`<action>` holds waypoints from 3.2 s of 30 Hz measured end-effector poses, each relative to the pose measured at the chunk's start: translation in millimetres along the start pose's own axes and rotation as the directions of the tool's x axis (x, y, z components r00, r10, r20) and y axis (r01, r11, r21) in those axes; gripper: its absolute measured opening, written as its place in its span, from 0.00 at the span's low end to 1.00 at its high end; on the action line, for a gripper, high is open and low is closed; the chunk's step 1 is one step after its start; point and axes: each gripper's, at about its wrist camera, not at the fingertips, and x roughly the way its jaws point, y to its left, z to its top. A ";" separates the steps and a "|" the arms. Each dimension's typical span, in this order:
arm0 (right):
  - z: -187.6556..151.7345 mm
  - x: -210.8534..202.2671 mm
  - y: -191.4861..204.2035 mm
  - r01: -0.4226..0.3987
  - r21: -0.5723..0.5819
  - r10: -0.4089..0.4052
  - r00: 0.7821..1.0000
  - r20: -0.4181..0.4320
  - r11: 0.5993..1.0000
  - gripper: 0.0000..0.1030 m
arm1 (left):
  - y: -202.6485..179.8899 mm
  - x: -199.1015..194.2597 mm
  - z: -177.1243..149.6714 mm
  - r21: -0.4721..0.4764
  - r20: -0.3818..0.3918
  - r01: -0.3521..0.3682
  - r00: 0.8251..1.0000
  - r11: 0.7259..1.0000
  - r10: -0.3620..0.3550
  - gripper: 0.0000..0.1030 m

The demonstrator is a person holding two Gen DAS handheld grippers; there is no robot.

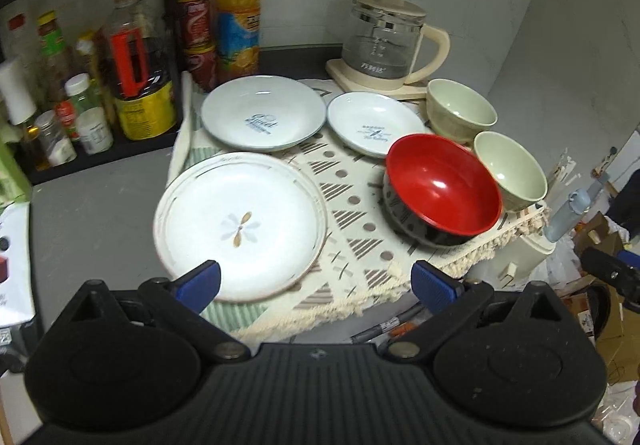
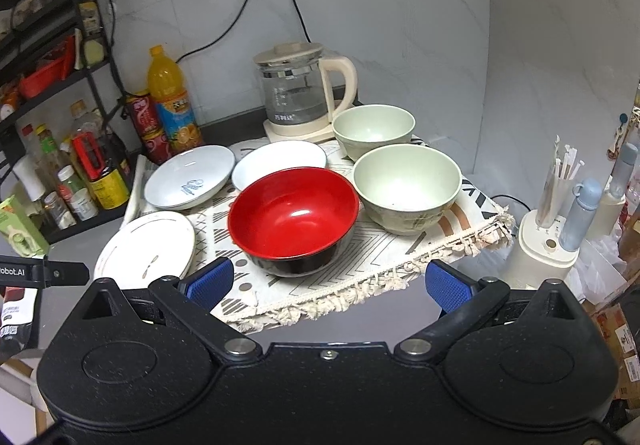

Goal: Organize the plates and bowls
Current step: 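Move the right gripper to the large pale green bowl while the left approaches the red bowl, then grasp the large pale green bowl rim with the right gripper and lift it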

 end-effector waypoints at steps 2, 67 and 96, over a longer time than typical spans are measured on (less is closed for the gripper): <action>2.2 6.2 -0.9 0.011 0.013 -0.011 1.000 -0.006 1.000 1.00 | -0.7 8.9 7.0 0.015 -0.011 0.007 1.000 1.000 -0.006 0.98; 78.1 226.7 -193.8 -0.084 0.274 0.176 0.928 -0.328 0.958 0.22 | -235.8 263.0 140.8 0.128 -0.241 0.116 0.967 0.985 -0.083 0.27; 109.7 218.0 -187.6 -0.125 0.283 0.195 0.953 -0.233 0.951 0.14 | -231.9 242.6 162.9 0.083 -0.180 0.094 0.981 0.992 -0.078 0.14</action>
